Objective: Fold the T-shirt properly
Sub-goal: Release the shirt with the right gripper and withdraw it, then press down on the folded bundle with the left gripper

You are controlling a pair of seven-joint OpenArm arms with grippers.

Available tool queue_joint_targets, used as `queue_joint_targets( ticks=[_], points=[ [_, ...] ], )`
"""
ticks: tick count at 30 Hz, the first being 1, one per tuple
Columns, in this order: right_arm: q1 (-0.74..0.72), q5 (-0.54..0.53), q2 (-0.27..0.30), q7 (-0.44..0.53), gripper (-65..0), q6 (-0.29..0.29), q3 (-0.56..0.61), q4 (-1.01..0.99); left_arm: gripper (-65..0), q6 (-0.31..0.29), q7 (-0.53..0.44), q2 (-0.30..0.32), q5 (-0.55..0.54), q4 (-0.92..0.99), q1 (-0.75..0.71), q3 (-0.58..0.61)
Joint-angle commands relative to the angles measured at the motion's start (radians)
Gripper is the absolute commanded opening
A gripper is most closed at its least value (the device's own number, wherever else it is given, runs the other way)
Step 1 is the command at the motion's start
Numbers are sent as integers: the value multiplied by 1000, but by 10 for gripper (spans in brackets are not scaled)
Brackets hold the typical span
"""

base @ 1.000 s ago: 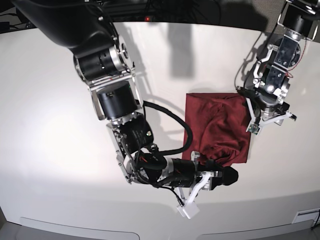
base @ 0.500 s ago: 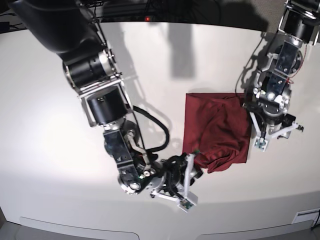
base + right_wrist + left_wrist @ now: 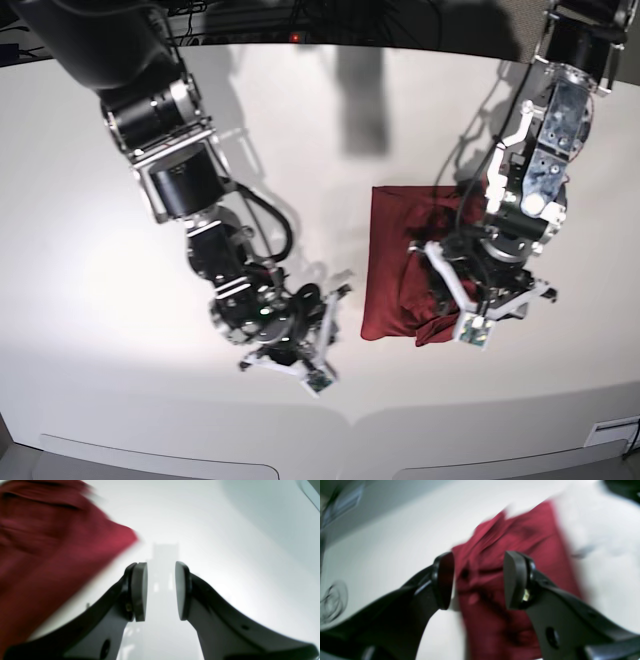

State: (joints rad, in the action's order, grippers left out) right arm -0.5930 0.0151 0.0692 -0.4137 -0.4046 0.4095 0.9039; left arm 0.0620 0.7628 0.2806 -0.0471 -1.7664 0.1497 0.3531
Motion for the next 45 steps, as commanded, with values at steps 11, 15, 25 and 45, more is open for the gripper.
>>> queue_joint_targets(
  ticks=[11, 15, 25, 45],
  points=[
    [76, 19, 271, -79, -459, 40, -5, 159, -341, 5, -24, -148, 74, 3, 16, -6],
    [172, 19, 338, -84, -459, 56, -5, 257, -341, 42, -32, -170, 72, 56, 16, -4],
    [263, 19, 374, -80, -459, 100, -5, 378, -341, 39, -100, -230, 137, 283, 17, -4],
    [264, 8, 371, -89, -459, 132, -5, 378, -616, 40, -110, -249, 283, 302, 18, -4]
  ],
)
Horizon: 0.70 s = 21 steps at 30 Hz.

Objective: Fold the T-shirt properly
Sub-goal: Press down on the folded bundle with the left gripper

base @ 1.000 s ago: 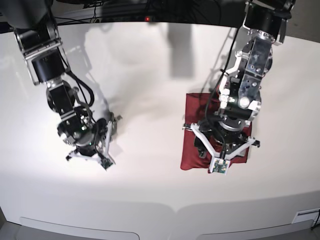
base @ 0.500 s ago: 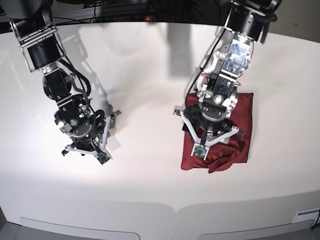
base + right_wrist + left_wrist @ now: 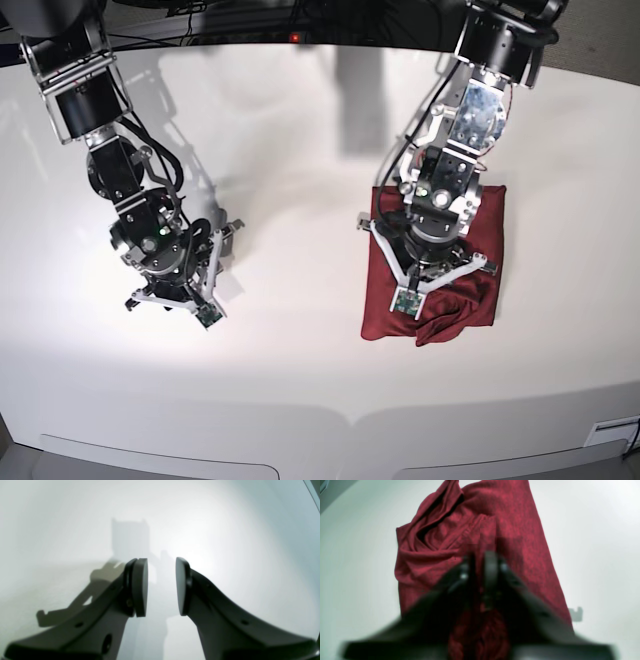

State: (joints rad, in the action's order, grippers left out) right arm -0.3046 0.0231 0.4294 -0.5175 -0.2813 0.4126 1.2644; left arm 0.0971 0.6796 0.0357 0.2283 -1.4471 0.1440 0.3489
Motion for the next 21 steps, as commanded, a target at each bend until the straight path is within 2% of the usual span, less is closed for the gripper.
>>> queue_joint_targets(
  ticks=[1, 8, 12, 16, 21],
  points=[
    [-24, 0, 11, 15, -459, 9, -8, 18, -650, 5, -27, -4, 11, -18, 23, 0],
    [-24, 0, 11, 15, -459, 9, -8, 18, -650, 12, -20, -3, 197, -19, 24, 0],
    [-24, 0, 11, 15, -459, 9, -8, 18, -650, 68, 11, 5, 233, -19, 24, 0],
    [-24, 0, 11, 14, -459, 9, -8, 18, -650, 87, 27, 49, 278, -19, 23, 0],
    [-24, 0, 11, 15, -459, 9, -8, 18, -650, 131, 87, 138, 294, -19, 22, 0]
  ],
)
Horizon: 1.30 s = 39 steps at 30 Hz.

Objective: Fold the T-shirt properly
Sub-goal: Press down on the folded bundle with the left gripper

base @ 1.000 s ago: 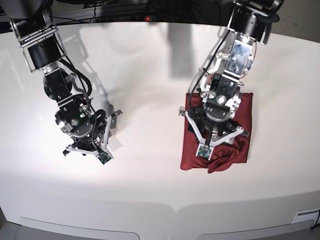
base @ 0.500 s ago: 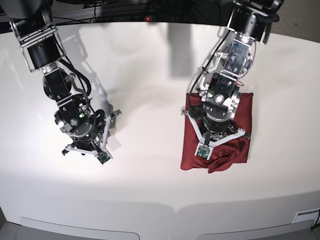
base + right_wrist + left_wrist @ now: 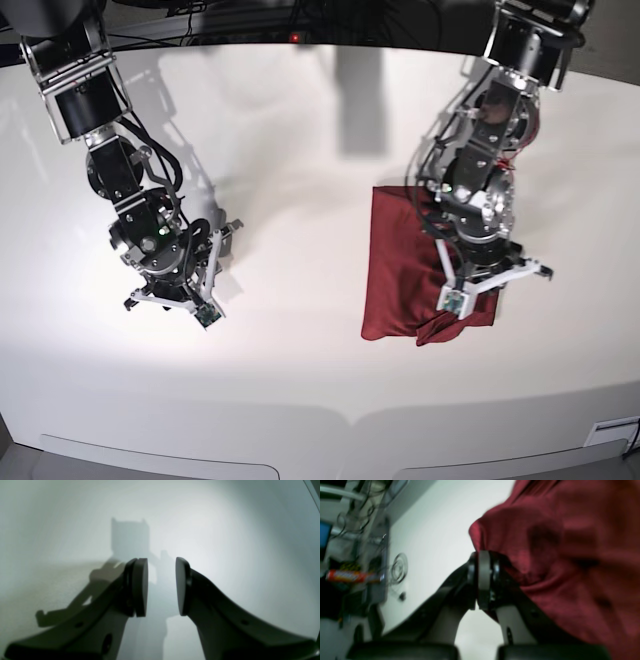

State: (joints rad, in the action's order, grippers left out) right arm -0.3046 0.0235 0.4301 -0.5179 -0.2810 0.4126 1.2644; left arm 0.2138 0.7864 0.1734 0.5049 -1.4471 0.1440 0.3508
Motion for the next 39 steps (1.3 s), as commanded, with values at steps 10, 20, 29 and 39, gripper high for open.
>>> queue_joint_targets(
  ticks=[10, 20, 29, 39],
  points=[
    [-24, 0, -27, 16, -459, 9, -8, 18, -650, 67, 180, 68, 18, -24, 2, -2],
    [-24, 0, -59, 15, -459, 9, -8, 18, -650, 135, 338, 68, 30, -88, -41, -2],
    [-24, 0, -59, 16, -459, 8, -8, 18, -596, 135, 320, 60, 30, -88, -42, -3],
    [-24, 0, -59, 12, -459, 8, -8, 18, -354, 135, 278, 61, 106, -88, -41, -4]
  ],
)
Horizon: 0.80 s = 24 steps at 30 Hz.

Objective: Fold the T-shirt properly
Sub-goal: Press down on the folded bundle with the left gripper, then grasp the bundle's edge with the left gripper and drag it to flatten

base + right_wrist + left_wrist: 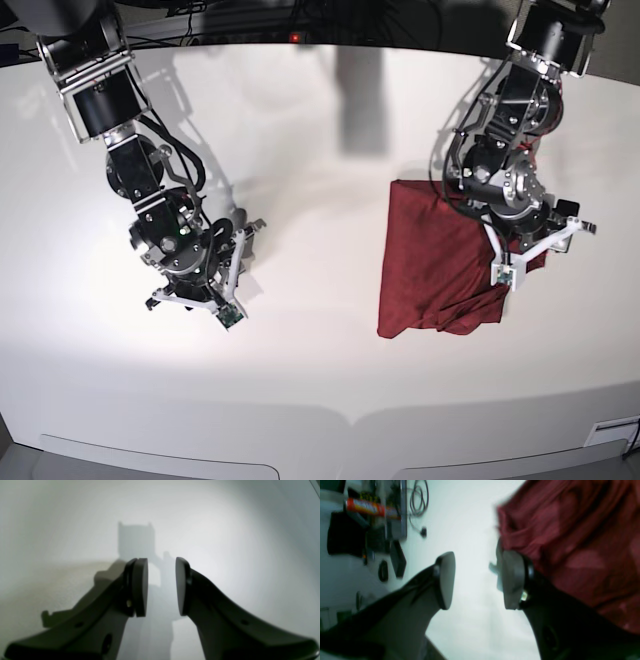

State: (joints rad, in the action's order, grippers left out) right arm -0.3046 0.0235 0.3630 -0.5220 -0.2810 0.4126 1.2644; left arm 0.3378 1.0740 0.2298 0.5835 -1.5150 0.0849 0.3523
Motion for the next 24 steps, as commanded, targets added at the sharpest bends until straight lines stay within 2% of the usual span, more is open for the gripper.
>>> queue_joint_targets(
  ticks=[1, 6, 8, 10, 13, 14, 17, 21, 24],
  points=[
    [-24, 0, 8, 16, -459, 8, -8, 18, -354, 11, -32, 5, 27, -20, 18, -6],
    [-24, 0, 9, -11, -459, 8, -8, 18, -354, 11, -100, 6, 26, -20, 21, -5],
    [-25, -1, 8, -9, -459, 9, -8, 18, -354, 9, -209, 4, -19, -20, 29, -5],
    [-24, -1, 8, -5, -459, 9, -8, 18, -354, -23, -307, 4, -133, -20, 48, -5],
    [-24, 0, 8, -7, -459, 9, -8, 18, -354, -132, -412, 3, -351, -8, 93, -5],
    [-24, 0, 8, -10, -459, 9, -8, 18, -354, -169, -435, 1, -394, 4, 111, -5],
    [-24, -1, 8, -11, -459, 9, -8, 18, -354, -246, -471, -18, -420, 79, 170, -5],
    [-25, -1, 8, -10, -459, 9, -8, 18, -354, -385, -594, -40, -472, 239, 229, -4],
    [-24, -1, 7, -10, -459, 9, -8, 18, -354, -483, -613, -48, -432, 357, 251, -4]
  ],
)
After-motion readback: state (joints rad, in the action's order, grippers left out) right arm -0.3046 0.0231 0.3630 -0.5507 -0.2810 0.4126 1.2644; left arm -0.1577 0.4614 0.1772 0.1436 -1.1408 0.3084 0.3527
